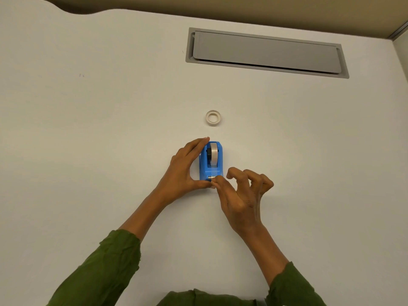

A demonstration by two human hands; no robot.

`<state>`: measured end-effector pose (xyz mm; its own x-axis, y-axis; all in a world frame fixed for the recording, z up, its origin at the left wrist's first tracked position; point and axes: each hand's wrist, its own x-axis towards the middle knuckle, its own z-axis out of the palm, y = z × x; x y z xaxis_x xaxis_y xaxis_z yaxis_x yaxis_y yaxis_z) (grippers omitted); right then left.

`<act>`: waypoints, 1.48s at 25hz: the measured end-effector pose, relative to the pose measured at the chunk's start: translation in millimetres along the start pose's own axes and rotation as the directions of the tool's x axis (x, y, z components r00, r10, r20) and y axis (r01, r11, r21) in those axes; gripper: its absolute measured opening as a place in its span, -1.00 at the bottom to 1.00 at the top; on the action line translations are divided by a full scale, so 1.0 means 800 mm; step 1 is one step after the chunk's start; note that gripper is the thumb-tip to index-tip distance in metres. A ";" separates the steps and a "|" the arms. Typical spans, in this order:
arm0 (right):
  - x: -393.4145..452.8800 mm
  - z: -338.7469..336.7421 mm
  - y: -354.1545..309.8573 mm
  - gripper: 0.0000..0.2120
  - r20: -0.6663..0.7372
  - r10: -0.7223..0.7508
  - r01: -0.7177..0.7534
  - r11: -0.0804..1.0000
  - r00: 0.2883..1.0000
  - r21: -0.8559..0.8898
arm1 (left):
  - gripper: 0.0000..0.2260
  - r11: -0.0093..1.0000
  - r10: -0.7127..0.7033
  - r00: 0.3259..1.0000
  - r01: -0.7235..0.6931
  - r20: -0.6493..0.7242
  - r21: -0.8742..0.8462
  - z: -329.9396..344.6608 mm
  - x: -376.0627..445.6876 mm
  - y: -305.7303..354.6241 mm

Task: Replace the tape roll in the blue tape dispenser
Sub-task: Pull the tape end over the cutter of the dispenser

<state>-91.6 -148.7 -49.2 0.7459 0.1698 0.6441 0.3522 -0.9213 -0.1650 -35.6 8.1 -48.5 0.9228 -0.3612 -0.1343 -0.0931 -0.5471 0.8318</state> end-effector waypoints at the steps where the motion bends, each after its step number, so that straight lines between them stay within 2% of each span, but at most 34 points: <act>1: -0.001 0.001 0.000 -0.86 -0.008 -0.012 0.012 1.000 1.000 -0.005 | -0.18 1.000 0.002 1.000 -0.002 0.001 -0.005 0.000 0.000 -0.001; 6: -0.003 0.001 0.002 -0.78 -0.032 -0.089 0.087 0.995 0.996 -0.055 | -0.19 1.000 0.008 1.000 -0.008 0.002 0.003 0.003 0.001 -0.007; 12: -0.006 0.008 0.005 -0.81 -0.045 -0.112 0.109 0.993 0.993 -0.052 | -0.18 1.000 0.007 1.000 -0.007 -0.004 0.004 0.002 0.000 -0.006; 17: -0.006 0.011 0.009 -0.60 -0.078 -0.019 0.024 0.997 0.997 0.074 | -0.19 1.000 -0.005 1.000 0.005 0.001 -0.005 0.000 -0.001 0.000; 20: -0.008 0.012 0.014 -0.63 -0.066 -0.116 0.118 0.993 0.991 0.018 | -0.19 1.000 -0.009 1.000 0.009 0.002 -0.007 -0.001 0.000 0.001; 23: -0.014 0.010 0.025 -0.84 -0.043 -0.245 0.241 0.968 0.969 -0.075 | -0.20 1.000 -0.014 1.000 0.015 0.001 -0.015 -0.002 -0.001 0.004; 27: -0.029 0.005 0.049 -0.71 0.053 -0.377 0.380 0.903 0.925 -0.202 | -0.17 1.000 -0.005 1.000 0.005 0.004 0.002 -0.003 -0.001 0.003; 30: -0.035 0.007 0.054 -0.62 0.112 -0.367 0.382 0.901 0.924 -0.203 | -0.16 1.000 -0.009 1.000 0.009 0.006 0.007 -0.002 -0.002 0.003; 33: -0.034 0.005 0.043 -0.65 0.127 -0.224 0.228 0.973 0.966 -0.023 | -0.17 1.000 -0.016 1.000 0.016 0.006 0.001 -0.003 -0.001 0.003; 35: -0.032 -0.001 0.028 -0.75 0.173 0.027 -0.059 0.981 0.985 0.185 | -0.16 1.000 -0.018 1.000 0.018 0.006 0.004 -0.002 -0.001 0.002; 36: -0.030 -0.006 0.021 -0.81 0.228 0.206 -0.272 0.909 0.952 0.315 | -0.15 1.000 -0.020 1.000 0.020 0.008 0.006 -0.002 -0.001 0.002; 37: -0.024 -0.011 0.014 -0.87 0.317 0.392 -0.499 0.751 0.864 0.432 | -0.14 1.000 -0.020 1.000 0.020 0.010 0.010 -0.002 -0.001 0.001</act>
<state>-107.1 -165.5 -56.6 0.9614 -0.1033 0.2549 0.1365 -0.6256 -0.7681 -36.1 9.1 -46.9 0.9206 -0.3577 -0.1565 -0.0781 -0.5615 0.8238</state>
